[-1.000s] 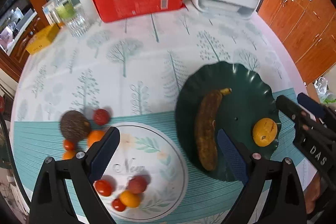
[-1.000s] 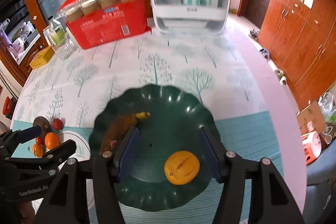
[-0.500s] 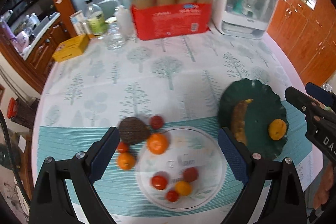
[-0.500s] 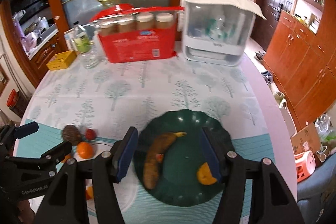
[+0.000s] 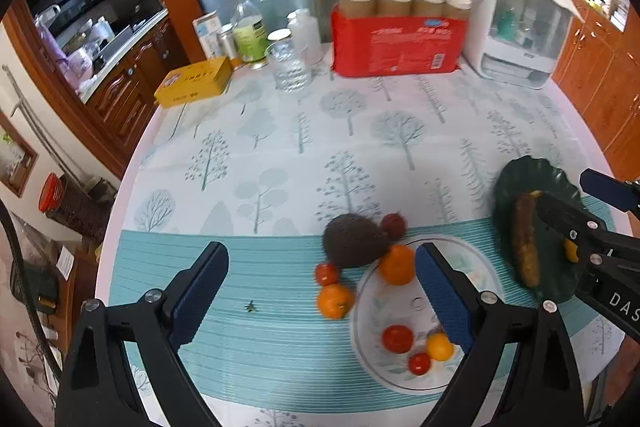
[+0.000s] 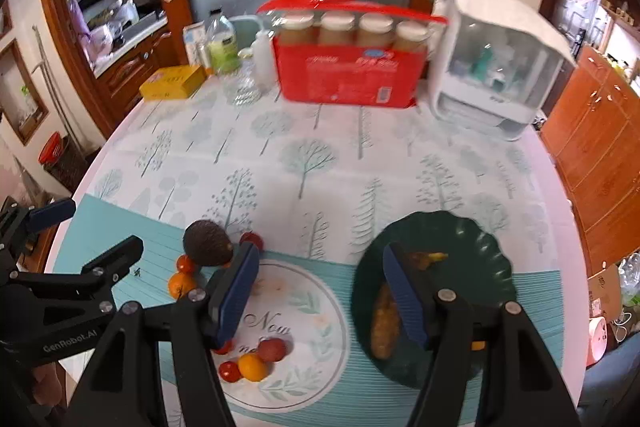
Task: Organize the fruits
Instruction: 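Move both tools back toward the fruit on the white plate, then grasp a small orange with the left tool while the right tool grasps a large orange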
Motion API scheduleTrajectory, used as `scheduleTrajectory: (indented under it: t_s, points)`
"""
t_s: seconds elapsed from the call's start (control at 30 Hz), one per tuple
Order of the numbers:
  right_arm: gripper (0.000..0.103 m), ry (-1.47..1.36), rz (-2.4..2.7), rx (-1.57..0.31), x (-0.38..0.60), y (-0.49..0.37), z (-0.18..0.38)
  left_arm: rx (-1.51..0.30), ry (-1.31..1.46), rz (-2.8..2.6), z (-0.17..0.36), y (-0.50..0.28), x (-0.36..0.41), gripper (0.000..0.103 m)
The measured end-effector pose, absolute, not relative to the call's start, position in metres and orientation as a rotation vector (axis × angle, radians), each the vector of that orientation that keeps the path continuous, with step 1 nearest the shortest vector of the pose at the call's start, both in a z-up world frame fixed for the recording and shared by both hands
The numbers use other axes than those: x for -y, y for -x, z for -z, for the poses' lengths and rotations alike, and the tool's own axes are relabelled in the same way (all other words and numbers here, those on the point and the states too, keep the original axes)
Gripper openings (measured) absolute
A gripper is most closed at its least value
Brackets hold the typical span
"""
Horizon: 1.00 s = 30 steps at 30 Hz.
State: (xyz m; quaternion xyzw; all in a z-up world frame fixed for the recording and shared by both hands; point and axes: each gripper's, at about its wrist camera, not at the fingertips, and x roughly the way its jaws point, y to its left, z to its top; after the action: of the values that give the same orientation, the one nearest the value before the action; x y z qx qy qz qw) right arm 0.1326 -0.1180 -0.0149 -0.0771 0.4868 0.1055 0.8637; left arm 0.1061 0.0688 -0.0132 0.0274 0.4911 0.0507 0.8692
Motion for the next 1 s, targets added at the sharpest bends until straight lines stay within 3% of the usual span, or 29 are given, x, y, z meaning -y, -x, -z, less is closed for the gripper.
scheduleTrajectory:
  t_s: [0.43, 0.67, 0.93, 1.0]
  points:
    - [0.065, 0.179, -0.344, -1.196, 0.073, -0.154, 0.095, -1.199, -0.038, -0.038, 0.110, -0.117, -0.097, 0.093]
    - [0.065, 0.166, -0.388, -1.293, 0.060, -0.165, 0.134, -1.237, -0.009, -0.005, 0.148, -0.123, -0.106, 0.079]
    - [0.065, 0.111, -0.424, -1.384, 0.054, -0.174, 0.164, -1.234, 0.041, 0.032, 0.160, -0.124, -0.107, 0.077]
    - [0.063, 0.100, -0.434, -1.397, 0.053, -0.175, 0.168, -1.233, 0.048, 0.045, 0.160, -0.125, -0.106, 0.072]
